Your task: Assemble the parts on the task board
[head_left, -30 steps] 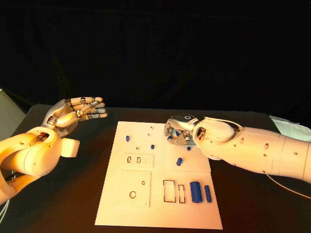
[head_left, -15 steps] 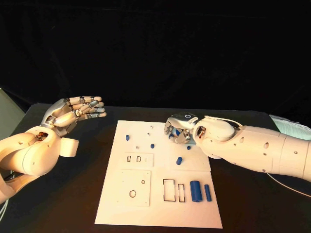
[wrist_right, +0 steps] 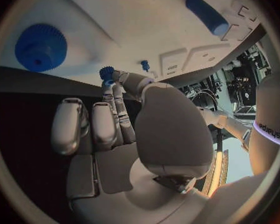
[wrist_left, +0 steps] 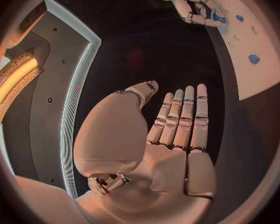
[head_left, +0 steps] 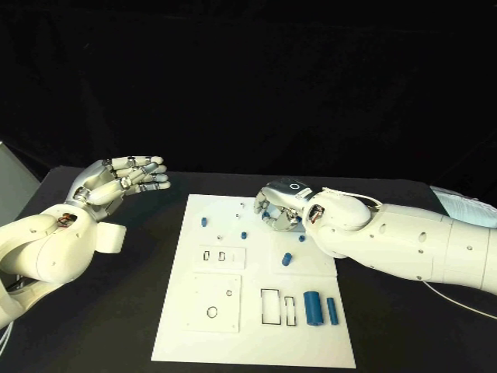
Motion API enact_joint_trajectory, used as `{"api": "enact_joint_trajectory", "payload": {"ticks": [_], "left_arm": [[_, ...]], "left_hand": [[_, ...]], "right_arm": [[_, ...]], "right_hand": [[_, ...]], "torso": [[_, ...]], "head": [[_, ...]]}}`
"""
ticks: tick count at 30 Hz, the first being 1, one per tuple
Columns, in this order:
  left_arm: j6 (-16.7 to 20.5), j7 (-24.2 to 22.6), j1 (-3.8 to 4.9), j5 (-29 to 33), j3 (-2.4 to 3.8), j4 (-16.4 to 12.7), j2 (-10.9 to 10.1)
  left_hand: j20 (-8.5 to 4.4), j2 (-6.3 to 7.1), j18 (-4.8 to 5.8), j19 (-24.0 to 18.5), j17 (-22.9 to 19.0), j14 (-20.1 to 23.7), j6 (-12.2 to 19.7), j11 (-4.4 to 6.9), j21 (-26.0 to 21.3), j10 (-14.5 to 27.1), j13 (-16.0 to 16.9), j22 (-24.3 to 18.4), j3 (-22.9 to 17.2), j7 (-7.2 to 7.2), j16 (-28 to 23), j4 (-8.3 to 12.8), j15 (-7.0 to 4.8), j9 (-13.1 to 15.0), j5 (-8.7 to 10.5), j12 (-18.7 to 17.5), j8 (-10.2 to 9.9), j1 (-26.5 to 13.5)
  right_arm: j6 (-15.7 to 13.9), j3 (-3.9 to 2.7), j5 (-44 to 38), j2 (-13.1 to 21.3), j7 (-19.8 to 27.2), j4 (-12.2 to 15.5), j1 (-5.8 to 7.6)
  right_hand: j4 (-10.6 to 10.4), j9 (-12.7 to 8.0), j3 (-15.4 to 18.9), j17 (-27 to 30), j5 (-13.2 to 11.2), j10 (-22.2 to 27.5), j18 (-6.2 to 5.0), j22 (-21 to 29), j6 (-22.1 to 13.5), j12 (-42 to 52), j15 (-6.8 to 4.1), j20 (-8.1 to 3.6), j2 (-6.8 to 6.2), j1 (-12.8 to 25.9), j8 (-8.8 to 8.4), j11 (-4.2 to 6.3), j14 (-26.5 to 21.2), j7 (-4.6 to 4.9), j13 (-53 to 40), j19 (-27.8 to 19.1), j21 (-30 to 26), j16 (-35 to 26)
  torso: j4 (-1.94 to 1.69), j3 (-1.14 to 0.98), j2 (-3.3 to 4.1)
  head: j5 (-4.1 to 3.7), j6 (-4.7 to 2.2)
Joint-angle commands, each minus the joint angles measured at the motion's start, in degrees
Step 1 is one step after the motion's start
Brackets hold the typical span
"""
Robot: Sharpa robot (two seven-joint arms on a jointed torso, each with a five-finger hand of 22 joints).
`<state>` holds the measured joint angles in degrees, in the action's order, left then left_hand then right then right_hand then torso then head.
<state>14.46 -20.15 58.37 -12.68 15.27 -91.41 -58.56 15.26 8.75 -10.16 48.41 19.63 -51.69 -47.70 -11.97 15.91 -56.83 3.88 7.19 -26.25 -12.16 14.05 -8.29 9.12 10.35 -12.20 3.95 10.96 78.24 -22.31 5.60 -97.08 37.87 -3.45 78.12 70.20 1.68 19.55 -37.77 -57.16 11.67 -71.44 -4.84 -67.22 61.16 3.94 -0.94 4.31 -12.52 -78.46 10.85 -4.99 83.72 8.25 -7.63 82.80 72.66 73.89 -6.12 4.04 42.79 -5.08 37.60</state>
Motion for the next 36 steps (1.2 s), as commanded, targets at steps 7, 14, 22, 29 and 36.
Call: {"api": "enact_joint_trajectory", "payload": {"ticks": [7, 14, 22, 29, 36], "left_arm": [[-0.9, -0.2, 0.03, -0.2, 0.05, -0.4, 0.2], [-1.0, -0.1, 0.03, -0.3, 0.05, -0.6, 0.3], [-1.1, 0.1, 0.04, -0.5, 0.06, -0.8, 0.4], [-1.2, 0.2, 0.04, -0.8, 0.06, -0.9, 0.5], [-1.3, 0.2, 0.04, -0.9, 0.06, -0.8, 0.8]], "left_hand": [[0.13, -0.49, -0.32, -0.4, -0.1, 0.0, 0.4, 0.04, -0.5, 0.4, 0.0, -0.1, -0.1, -3.22, -0.3, 0.4, 0.18, 0.1, 0.12, 0.1, -0.1, -0.1], [0.14, -0.47, -0.32, -0.4, -0.1, 0.0, 0.4, 0.04, -0.5, 0.4, 0.0, -0.1, -0.1, -3.21, -0.4, 0.4, 0.18, 0.1, 0.14, 0.1, -0.1, -0.1], [0.16, -0.45, -0.32, -0.4, -0.2, 0.1, 0.4, 0.04, -0.6, 0.4, 0.0, -0.2, -0.1, -3.20, -0.5, 0.5, 0.19, 0.1, 0.16, 0.1, -0.1, 0.0], [0.17, -0.43, -0.32, -0.4, -0.2, 0.1, 0.5, 0.03, -0.6, 0.4, 0.0, -0.3, -0.1, -3.20, -0.6, 0.5, 0.21, 0.1, 0.19, 0.1, -0.1, 0.0], [0.18, -0.42, -0.32, -0.4, -0.2, 0.1, 0.5, 0.03, -0.7, 0.4, 0.0, -0.3, -0.1, -3.20, -0.6, 0.5, 0.22, 0.1, 0.20, 0.1, -0.1, -0.1]], "right_arm": [[-4.3, -0.13, -3.4, -2.5, -3.9, -0.6, 0.01], [-5.4, -0.18, -4.4, -4.6, -5.1, -2.2, 0.01], [-5.3, -0.30, -5.2, -6.7, -5.5, -4.7, 0.01], [-5.7, -0.37, -5.7, -7.4, -5.8, -5.4, 0.02], [-6.0, -0.43, -5.9, -8.2, -5.6, -6.2, 0.02]], "right_hand": [[0.4, 0.2, -0.2, -1.1, 0.8, -1.7, 0.64, -1.2, 0.4, 0.3, -0.26, -0.02, 0.77, -0.6, 0.28, 1.19, 0.5, -0.08, -1.7, 0.7, 1.2, 0.8], [0.4, 0.2, -0.2, -1.5, 0.8, -1.7, 0.69, -1.5, 0.4, 0.2, -0.25, -0.01, 0.74, -0.5, 0.28, 1.20, 0.6, -0.09, -1.7, 0.8, 1.4, 1.0], [0.5, 0.2, -0.2, -1.4, 0.9, -1.7, 0.67, -1.4, 0.4, 0.2, -0.25, -0.01, 0.70, -0.5, 0.27, 1.19, 0.6, -0.09, -1.8, 0.8, 1.3, 1.0], [0.5, 0.3, -0.2, -1.5, 0.9, -1.7, 0.70, -1.6, 0.3, 0.1, -0.24, 0.00, 0.61, -0.4, 0.23, 1.18, 0.6, -0.07, -1.8, 0.8, 1.5, 1.1], [0.6, 0.3, -0.2, -1.7, 0.9, -1.7, 0.72, -1.7, 0.3, 0.1, -0.24, 0.00, 0.62, -0.4, 0.23, 1.18, 0.6, -0.08, -1.8, 0.8, 1.5, 1.1]], "torso": [[-0.16, 0.07, 0.08], [-0.26, 0.04, 0.23], [-0.43, 0.15, 0.23], [-0.74, 0.39, 0.44], [-0.78, 0.51, 0.48]], "head": [[0.40, -0.39], [0.62, -0.55], [0.63, -1.15], [0.40, -1.21], [0.29, -1.03]]}}
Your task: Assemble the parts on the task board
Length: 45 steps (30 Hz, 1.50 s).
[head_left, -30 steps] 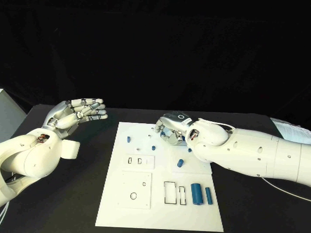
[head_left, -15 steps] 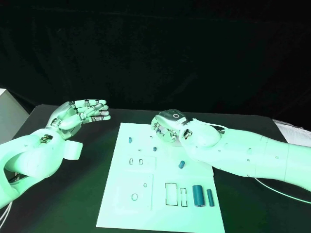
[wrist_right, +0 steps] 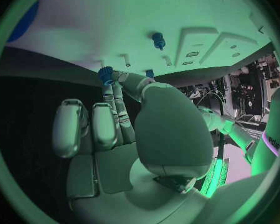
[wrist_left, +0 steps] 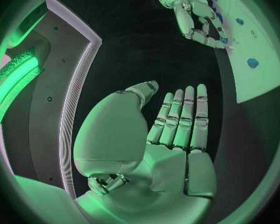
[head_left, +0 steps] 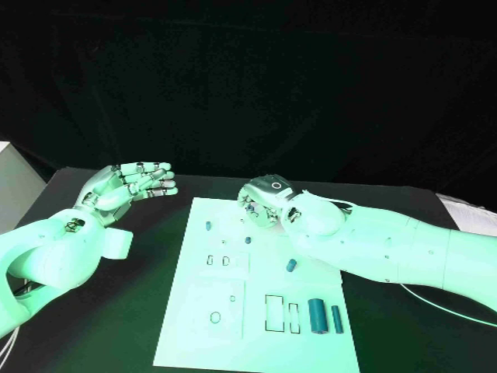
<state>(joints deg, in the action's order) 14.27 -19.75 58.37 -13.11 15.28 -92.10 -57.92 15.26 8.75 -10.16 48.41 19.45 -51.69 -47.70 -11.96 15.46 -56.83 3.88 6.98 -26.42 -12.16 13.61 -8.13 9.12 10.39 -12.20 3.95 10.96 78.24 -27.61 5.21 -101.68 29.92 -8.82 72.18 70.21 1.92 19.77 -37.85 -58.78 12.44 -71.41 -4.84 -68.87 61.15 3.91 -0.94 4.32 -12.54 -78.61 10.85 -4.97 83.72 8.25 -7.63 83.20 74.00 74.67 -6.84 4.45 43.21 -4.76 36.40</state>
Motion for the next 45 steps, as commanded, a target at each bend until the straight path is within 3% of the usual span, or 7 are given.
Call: {"api": "enact_joint_trajectory", "payload": {"ticks": [1, 4, 11, 29, 45], "left_arm": [[-1.1, -0.2, 0.03, -0.4, 0.06, -0.1, 0.2], [-1.1, -0.2, 0.03, -0.4, 0.06, -0.2, 0.1], [-1.3, 0.1, 0.03, -0.5, 0.06, -0.3, 0.2], [-1.6, 0.4, 0.04, -0.6, 0.06, -0.4, 0.4], [-1.8, 0.4, 0.04, -0.6, 0.06, -0.3, 0.5]], "left_hand": [[0.18, -0.42, -0.32, -0.4, 0.0, 0.1, 0.5, 0.03, -0.3, 0.4, 0.0, -0.1, 0.1, -3.20, -0.2, 0.3, 0.22, 0.1, 0.20, 0.1, -0.1, -0.1], [0.18, -0.42, -0.32, -0.4, 0.0, 0.1, 0.5, 0.03, -0.3, 0.4, 0.0, -0.1, 0.1, -3.20, -0.2, 0.3, 0.22, 0.1, 0.20, 0.1, -0.1, -0.1], [0.18, -0.42, -0.32, -0.4, 0.0, 0.1, 0.5, 0.03, -0.3, 0.4, 0.0, -0.1, 0.1, -3.20, -0.2, 0.3, 0.22, 0.1, 0.20, 0.1, -0.1, -0.1], [0.21, -0.42, -0.32, -0.4, -0.1, 0.1, 0.5, 0.01, -0.4, 0.4, 0.0, -0.2, 0.1, -3.23, -0.4, 0.3, 0.24, 0.1, 0.23, 0.1, -0.1, -0.1], [0.21, -0.42, -0.32, -0.4, -0.1, 0.1, 0.5, 0.01, -0.4, 0.4, 0.0, -0.2, 0.1, -3.23, -0.4, 0.3, 0.24, 0.1, 0.23, 0.1, -0.1, -0.1]], "right_arm": [[-0.7, -0.04, -1.3, -0.3, -0.2, -0.3, 0.02], [-0.6, -0.05, -1.3, -0.5, -0.1, -0.5, 0.02], [-0.7, -0.05, -1.3, -0.8, -0.3, -1.3, 0.16], [-0.5, -0.05, -1.3, -2.2, -0.5, -3.4, 0.34], [0.6, -0.03, -0.6, -2.5, -0.2, -3.5, 0.33]], "right_hand": [[0.3, 0.1, -0.1, 0.0, 0.2, -1.7, 0.72, 0.0, 0.3, 0.2, -0.24, 0.00, 0.63, -0.2, 0.23, 1.16, 0.6, -0.08, -1.8, 0.4, 0.2, 0.4], [0.3, 0.1, -0.1, 0.0, 0.2, -1.7, 0.72, 0.0, 0.3, 0.2, -0.24, 0.00, 0.63, -0.2, 0.23, 1.16, 0.6, -0.08, -1.8, 0.4, 0.2, 0.4], [0.4, 0.1, -0.2, -0.1, 0.2, -1.7, 0.72, -0.1, 0.3, 0.1, -0.24, 0.01, 0.63, -0.1, 0.23, 1.15, 0.6, -0.07, -1.9, 0.4, 0.3, 0.4], [0.4, 0.1, -0.2, -0.2, 0.2, -1.6, 0.70, 0.0, 0.2, 0.0, -0.21, 0.02, 0.63, 0.0, 0.19, 1.12, 0.6, -0.05, -1.9, 0.4, 0.2, 0.5], [0.4, 0.2, -0.3, -0.3, 0.2, -1.6, 0.73, -0.2, 0.2, 0.0, -0.19, 0.04, 0.61, 0.1, 0.18, 1.10, 0.6, -0.04, -1.9, 0.4, 0.3, 0.5]], "torso": [[-0.11, 0.08, 0.11], [-0.18, 0.09, 0.17], [-0.44, 0.36, 0.35], [-0.47, 0.38, 0.54], [-0.37, 0.42, 0.54]], "head": [[0.03, 0.17], [0.03, 0.24], [-0.16, 0.15], [0.08, 0.48], [0.38, 1.14]]}}
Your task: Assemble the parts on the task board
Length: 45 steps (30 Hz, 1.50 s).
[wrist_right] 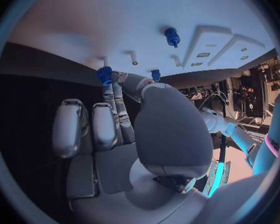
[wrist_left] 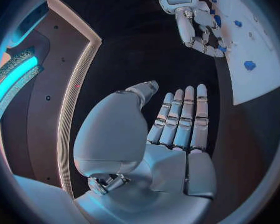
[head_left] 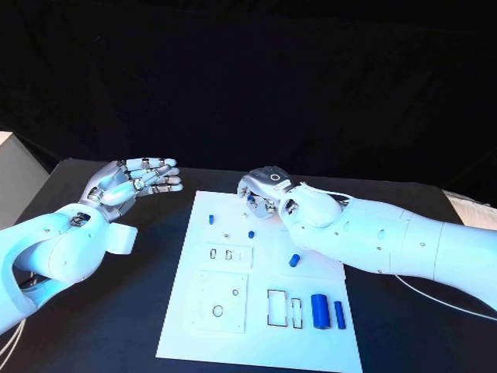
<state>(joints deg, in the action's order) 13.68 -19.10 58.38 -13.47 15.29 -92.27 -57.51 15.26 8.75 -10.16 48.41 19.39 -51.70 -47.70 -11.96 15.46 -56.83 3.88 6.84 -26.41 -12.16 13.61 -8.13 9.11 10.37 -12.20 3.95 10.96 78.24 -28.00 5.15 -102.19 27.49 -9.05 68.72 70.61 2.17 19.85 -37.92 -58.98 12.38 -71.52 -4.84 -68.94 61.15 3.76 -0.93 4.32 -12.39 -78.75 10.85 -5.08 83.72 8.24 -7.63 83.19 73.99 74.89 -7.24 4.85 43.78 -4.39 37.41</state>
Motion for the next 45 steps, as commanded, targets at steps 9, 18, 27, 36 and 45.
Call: {"api": "enact_joint_trajectory", "payload": {"ticks": [9, 18, 27, 36, 45], "left_arm": [[-1.3, -0.2, 0.03, -0.3, 0.06, -0.1, 0.1], [-1.3, -0.2, 0.03, -0.3, 0.06, 0.0, 0.1], [-1.3, -0.2, 0.03, -0.3, 0.06, 0.0, 0.1], [-1.3, -0.1, 0.03, -0.3, 0.06, 0.0, 0.1], [-1.4, 0.0, 0.04, -0.3, 0.06, -0.1, 0.1]], "left_hand": [[0.24, -0.44, -0.33, -0.3, -0.1, 0.1, 0.5, -0.01, -0.6, 0.5, 0.0, -0.2, 0.1, -3.23, -0.6, 0.4, 0.28, 0.1, 0.25, 0.1, -0.1, -0.1], [0.24, -0.44, -0.33, -0.3, -0.1, 0.1, 0.5, -0.01, -0.6, 0.5, 0.0, -0.2, 0.1, -3.23, -0.6, 0.4, 0.28, 0.1, 0.25, 0.1, -0.1, -0.1], [0.25, -0.45, -0.33, -0.3, -0.2, 0.1, 0.6, -0.01, -0.6, 0.5, 0.0, -0.2, 0.1, -3.23, -0.7, 0.4, 0.29, 0.1, 0.25, 0.1, -0.1, -0.1], [0.25, -0.45, -0.33, -0.3, -0.2, 0.1, 0.6, -0.01, -0.6, 0.5, 0.0, -0.2, 0.1, -3.23, -0.7, 0.4, 0.29, 0.1, 0.25, 0.1, -0.1, -0.1], [0.25, -0.45, -0.33, -0.3, -0.2, 0.1, 0.6, -0.01, -0.6, 0.5, 0.0, -0.2, 0.1, -3.23, -0.7, 0.4, 0.29, 0.1, 0.25, 0.1, -0.1, -0.1]], "right_arm": [[1.3, 0.04, 0.4, 0.0, 0.3, 0.3, -0.07], [1.3, 0.05, 0.6, 0.0, 0.5, 0.5, -0.14], [1.2, 0.06, 0.6, -0.1, 0.5, 0.6, -0.15], [1.4, 0.11, 0.6, -0.5, 0.7, -0.1, -0.16], [1.3, 0.18, 0.8, -0.8, 1.2, -0.9, -0.19]], "right_hand": [[0.2, 0.1, -0.2, -0.1, 0.2, -1.5, 0.73, -0.1, 0.2, 0.1, -0.18, 0.05, 0.44, 0.4, 0.19, 1.20, 0.6, -0.03, -2.0, 0.4, 0.3, 0.3], [0.2, 0.1, -0.2, -0.1, 0.2, -1.5, 0.73, -0.1, 0.2, 0.1, -0.18, 0.05, 0.44, 0.4, 0.19, 1.20, 0.6, -0.03, -2.0, 0.4, 0.3, 0.3], [0.2, 0.2, -0.1, -0.1, 0.2, -1.5, 0.73, -0.2, 0.2, 0.1, -0.18, 0.07, 0.45, 0.5, 0.20, 1.22, 0.6, -0.06, -2.0, 0.4, 0.4, 0.4], [0.2, 0.2, -0.2, -0.1, 0.2, -1.5, 0.71, -0.1, 0.2, 0.1, -0.18, 0.07, 0.44, 0.6, 0.19, 1.23, 0.6, -0.07, -2.0, 0.3, 0.3, 0.3], [0.4, 0.2, -0.7, -0.1, 0.1, 0.2, 0.71, -0.2, -1.0, -0.3, 0.12, 0.28, 0.33, 1.1, -0.44, 0.78, 0.5, 0.28, -1.8, 0.2, 0.3, 0.4]], "torso": [[0.03, 0.02, 0.02], [-0.01, 0.03, 0.08], [0.00, 0.06, 0.14], [-0.03, 0.08, 0.18], [-0.03, 0.11, 0.19]], "head": [[0.02, 0.20], [0.11, 0.26], [0.14, 0.34], [0.13, 0.36], [0.25, 0.43]]}}
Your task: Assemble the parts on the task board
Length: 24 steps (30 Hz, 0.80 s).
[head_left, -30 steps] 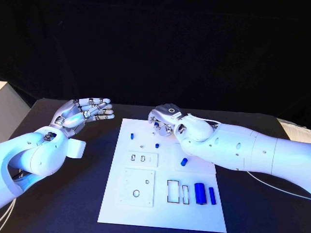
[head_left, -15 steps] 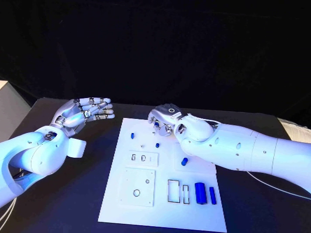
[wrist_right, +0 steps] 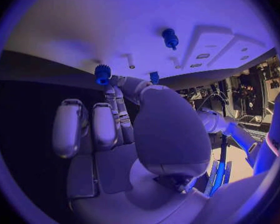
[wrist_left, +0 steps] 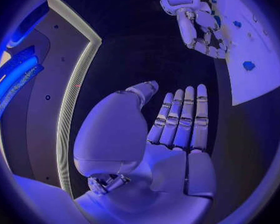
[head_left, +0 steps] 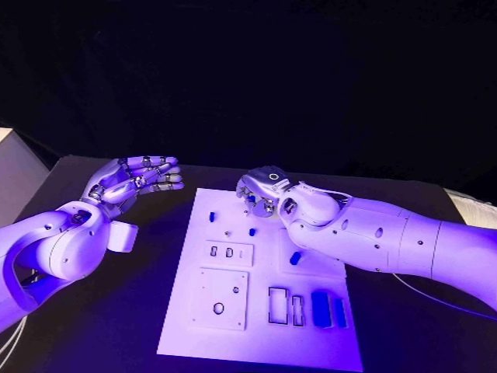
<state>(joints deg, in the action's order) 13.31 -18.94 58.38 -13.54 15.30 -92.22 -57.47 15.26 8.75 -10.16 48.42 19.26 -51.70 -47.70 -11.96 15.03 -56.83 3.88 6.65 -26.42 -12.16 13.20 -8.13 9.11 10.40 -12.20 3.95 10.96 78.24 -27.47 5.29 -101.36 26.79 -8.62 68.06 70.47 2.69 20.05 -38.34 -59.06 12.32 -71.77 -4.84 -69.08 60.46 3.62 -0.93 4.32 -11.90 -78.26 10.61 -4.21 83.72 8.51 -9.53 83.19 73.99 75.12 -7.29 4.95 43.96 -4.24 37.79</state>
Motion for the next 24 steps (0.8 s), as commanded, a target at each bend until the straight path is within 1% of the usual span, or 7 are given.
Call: {"api": "enact_joint_trajectory", "payload": {"ticks": [1, 10, 17, 20, 22, 24], "left_arm": [[-1.0, -0.1, 0.04, -0.2, 0.06, -0.1, 0.1], [-1.1, 0.0, 0.04, -0.2, 0.06, -0.1, 0.1], [-1.2, 0.0, 0.04, -0.2, 0.06, -0.1, 0.1], [-1.2, 0.0, 0.04, -0.2, 0.06, -0.1, 0.1], [-1.2, 0.0, 0.04, -0.2, 0.06, -0.1, 0.1], [-1.1, 0.0, 0.04, -0.2, 0.06, 0.0, 0.1]], "left_hand": [[0.25, -0.45, -0.33, -0.3, -0.1, 0.1, 0.6, -0.01, -0.2, 0.5, 0.0, -0.1, 0.1, -3.23, -0.3, 0.4, 0.29, 0.1, 0.25, 0.1, -0.1, -0.1], [0.27, -0.47, -0.34, -0.3, -0.1, 0.1, 0.6, -0.02, -0.3, 0.6, -0.1, -0.2, 0.1, -3.24, -0.5, 0.4, 0.30, 0.1, 0.25, 0.1, -0.1, -0.1], [0.28, -0.46, -0.34, -0.3, -0.2, 0.1, 0.6, -0.04, -0.4, 0.6, -0.1, -0.2, 0.1, -3.24, -0.5, 0.4, 0.31, 0.1, 0.25, 0.1, -0.1, -0.1], [0.28, -0.46, -0.34, -0.3, -0.2, 0.1, 0.6, -0.04, -0.4, 0.6, -0.1, -0.2, 0.1, -3.24, -0.5, 0.4, 0.31, 0.1, 0.25, 0.1, -0.1, -0.1], [0.28, -0.46, -0.34, -0.3, -0.2, 0.1, 0.6, -0.04, -0.4, 0.6, -0.1, -0.2, 0.1, -3.24, -0.5, 0.4, 0.31, 0.1, 0.25, 0.1, -0.1, -0.1], [0.28, -0.46, -0.34, -0.3, -0.2, 0.1, 0.6, -0.04, -0.4, 0.6, -0.1, -0.2, 0.1, -3.24, -0.5, 0.4, 0.31, 0.1, 0.25, 0.1, -0.1, -0.1]], "right_arm": [[0.8, 0.05, 0.0, -0.1, 0.8, -0.3, -0.06], [0.8, 0.10, 0.1, 0.0, 1.1, -0.3, -0.06], [-0.2, 0.12, 0.1, 0.3, 1.5, 0.3, -0.09], [-1.2, 0.12, 0.1, 0.5, 1.7, 0.7, -0.11], [-2.2, 0.12, 0.2, 0.8, 2.0, 1.1, -0.14], [-3.3, 0.12, 0.5, 1.1, 2.3, 1.6, -0.17]], "right_hand": [[-0.1, 0.1, -0.3, 0.0, 0.1, 0.6, 0.69, 0.0, -0.4, -0.2, 0.16, 0.32, -0.18, 0.7, -0.24, -0.12, 0.5, 0.04, 0.1, 0.1, 0.3, 0.2], [0.0, 0.1, -0.5, 0.1, 0.0, 1.2, 0.65, 0.1, -0.6, -0.2, 0.28, 0.43, -0.27, 0.8, -0.40, -0.26, 0.4, 0.12, 0.2, 0.0, 0.2, 0.1], [0.1, 0.2, -0.6, 0.3, -0.3, 2.1, 0.59, 0.3, -1.0, -0.2, 0.47, 0.62, -0.65, 1.3, -0.60, -0.48, 0.3, 0.24, 0.4, -0.1, 0.0, 0.1], [0.0, 0.3, -0.7, 0.5, -0.4, 2.9, 0.53, 0.5, -1.4, -0.2, 0.62, 0.76, -1.02, 1.8, -0.76, -0.66, 0.3, 0.33, 0.7, -0.3, -0.3, 0.0], [-0.1, 0.4, -0.7, 1.3, -0.8, 4.9, 0.32, 1.5, -1.9, -0.3, 0.95, 1.03, -1.66, 2.5, -1.02, -1.03, 0.0, 0.51, 1.2, -0.7, -1.1, -0.4], [-0.4, 0.3, -0.2, 3.4, -1.6, 7.4, -0.26, 4.4, -2.8, -0.2, 1.33, 1.35, -2.56, 3.4, -1.48, -1.44, -0.7, 0.63, 2.0, -1.9, -3.5, -1.7]], "torso": [[0.03, 0.02, 0.02], [0.05, 0.05, 0.01], [0.03, 0.06, -0.04], [0.01, 0.05, -0.03], [-0.01, 0.05, -0.03], [-0.02, 0.05, -0.04]], "head": [[0.10, 0.09], [0.12, 0.17], [0.11, 0.15], [0.17, 0.14], [0.17, 0.12], [0.19, 0.09]]}}
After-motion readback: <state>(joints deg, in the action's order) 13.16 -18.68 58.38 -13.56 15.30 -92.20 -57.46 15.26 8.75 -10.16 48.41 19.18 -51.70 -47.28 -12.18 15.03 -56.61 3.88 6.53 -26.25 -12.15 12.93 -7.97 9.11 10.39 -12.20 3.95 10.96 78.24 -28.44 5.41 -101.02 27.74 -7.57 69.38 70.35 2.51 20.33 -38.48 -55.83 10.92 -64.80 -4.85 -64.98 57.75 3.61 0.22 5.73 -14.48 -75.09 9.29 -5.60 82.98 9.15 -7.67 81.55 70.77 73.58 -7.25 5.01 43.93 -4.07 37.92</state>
